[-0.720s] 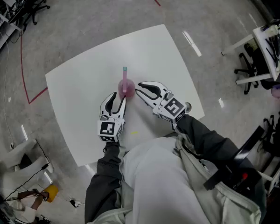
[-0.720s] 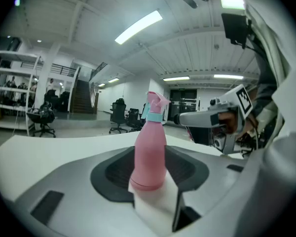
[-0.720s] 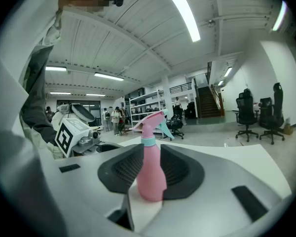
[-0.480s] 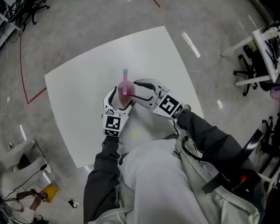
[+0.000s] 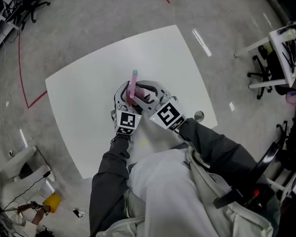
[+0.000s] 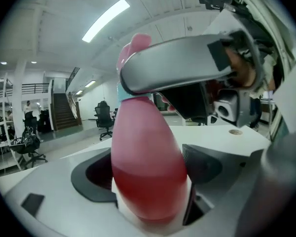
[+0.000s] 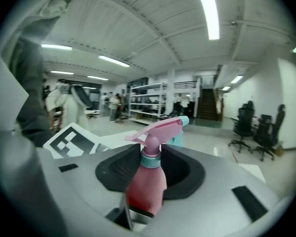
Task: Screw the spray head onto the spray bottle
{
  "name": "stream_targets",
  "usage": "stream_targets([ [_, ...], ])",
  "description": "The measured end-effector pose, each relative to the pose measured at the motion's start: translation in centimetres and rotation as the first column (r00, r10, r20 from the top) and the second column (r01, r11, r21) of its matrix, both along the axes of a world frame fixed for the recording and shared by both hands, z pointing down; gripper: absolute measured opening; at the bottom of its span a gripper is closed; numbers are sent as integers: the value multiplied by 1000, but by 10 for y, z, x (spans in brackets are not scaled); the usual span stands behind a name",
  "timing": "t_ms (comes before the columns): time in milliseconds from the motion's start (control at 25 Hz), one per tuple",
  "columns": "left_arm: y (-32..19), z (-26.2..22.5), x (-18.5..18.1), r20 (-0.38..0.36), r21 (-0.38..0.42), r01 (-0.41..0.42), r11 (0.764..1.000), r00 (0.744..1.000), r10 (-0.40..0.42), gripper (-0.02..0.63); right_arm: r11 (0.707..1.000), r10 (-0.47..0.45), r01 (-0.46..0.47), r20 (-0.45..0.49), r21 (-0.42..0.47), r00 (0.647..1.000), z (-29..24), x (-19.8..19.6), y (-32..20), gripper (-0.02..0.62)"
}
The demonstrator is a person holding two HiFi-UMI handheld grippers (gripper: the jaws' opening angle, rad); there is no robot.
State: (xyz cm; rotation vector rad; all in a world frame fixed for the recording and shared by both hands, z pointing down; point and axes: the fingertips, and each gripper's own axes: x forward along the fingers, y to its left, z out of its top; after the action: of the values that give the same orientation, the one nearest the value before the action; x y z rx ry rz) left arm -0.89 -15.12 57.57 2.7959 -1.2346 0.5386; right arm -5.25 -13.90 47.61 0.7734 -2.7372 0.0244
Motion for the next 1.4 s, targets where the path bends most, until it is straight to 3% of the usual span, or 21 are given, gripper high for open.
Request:
stream_targets([
  [80, -5, 2, 0, 23, -2, 31, 1000, 999, -31, 413, 978, 208, -208, -5, -24, 978, 3, 4, -4, 121],
  [160, -2, 4, -2, 20, -20, 32, 999, 999, -32, 413, 957, 291, -291, -16, -4, 957, 2, -2, 4, 121],
  [240, 9, -5, 1, -33, -38, -31, 999, 999, 29, 413, 970, 238, -238, 1, 51, 971, -9, -7, 16, 121],
  [360, 25, -41, 5, -86, -16, -146, 989, 986, 144, 413, 987, 28, -32, 27, 160, 999, -34, 7, 34, 126],
  [400, 30, -53, 4, -94, -7, -179, 984, 980, 178, 413, 993, -15, 4, 85, 122, 996, -41, 16, 38, 132],
  [480, 44, -71, -1, -112, 9, -263, 965, 958, 263, 413, 996, -55, 71, 234, -58, 971, -51, 27, 44, 190],
  [560, 66, -85, -6, -121, 21, -382, 924, 916, 382, 413, 972, -154, 194, 270, -130, 950, -62, 27, 46, 252],
  [640, 95, -88, -4, -91, -6, -518, 855, 852, 516, 413, 937, -288, 325, 238, -132, 927, -74, 20, 53, 294],
  [760, 130, -95, 7, -42, -48, -653, 756, 757, 652, 413, 837, -530, 537, 84, -105, 844, -86, 9, 82, 325],
  [840, 139, -98, 16, -17, -50, -679, 732, 734, 679, 413, 787, -614, 611, -18, -86, 789, -91, 3, 102, 323],
  [880, 138, -99, 18, -13, -45, -669, 742, 743, 669, 413, 783, -621, 619, -33, -60, 783, -95, -1, 107, 318],
  [920, 134, -101, 17, -19, -37, -642, 766, 767, 642, 413, 792, -610, 610, -27, -28, 792, -99, -4, 110, 263],
  [960, 126, -103, 14, -31, -25, -601, 799, 800, 600, 413, 813, -582, 582, -5, 3, 813, -103, -8, 110, 165],
  [1000, 117, -105, 10, -38, -11, -549, 836, 835, 549, 413, 843, -538, 538, 23, 26, 842, -105, -11, 107, 129],
  [1120, 94, -104, -1, -33, 8, -365, 931, 930, 365, 413, 943, -333, 333, 68, 17, 940, -104, -13, 87, 129],
  [1200, 79, -98, -10, 23, 9, -199, 980, 980, 199, 413, 994, -107, 108, 32, -28, 994, -96, -10, 71, 129],
  [1280, 72, -93, -16, 83, 18, -64, 998, 995, 63, 412, 994, 100, -99, 20, -41, 995, -92, -8, 64, 129],
  [1320, 73, -93, -14, 64, 12, -38, 999, 997, 38, 413, 989, 146, -146, 31, -18, 989, -95, -9, 66, 129],
  [1400, 77, -99, -10, -28, -15, -33, 999, 999, 33, 413, 989, 131, -135, 68, 64, 989, -107, -9, 75, 131],
])
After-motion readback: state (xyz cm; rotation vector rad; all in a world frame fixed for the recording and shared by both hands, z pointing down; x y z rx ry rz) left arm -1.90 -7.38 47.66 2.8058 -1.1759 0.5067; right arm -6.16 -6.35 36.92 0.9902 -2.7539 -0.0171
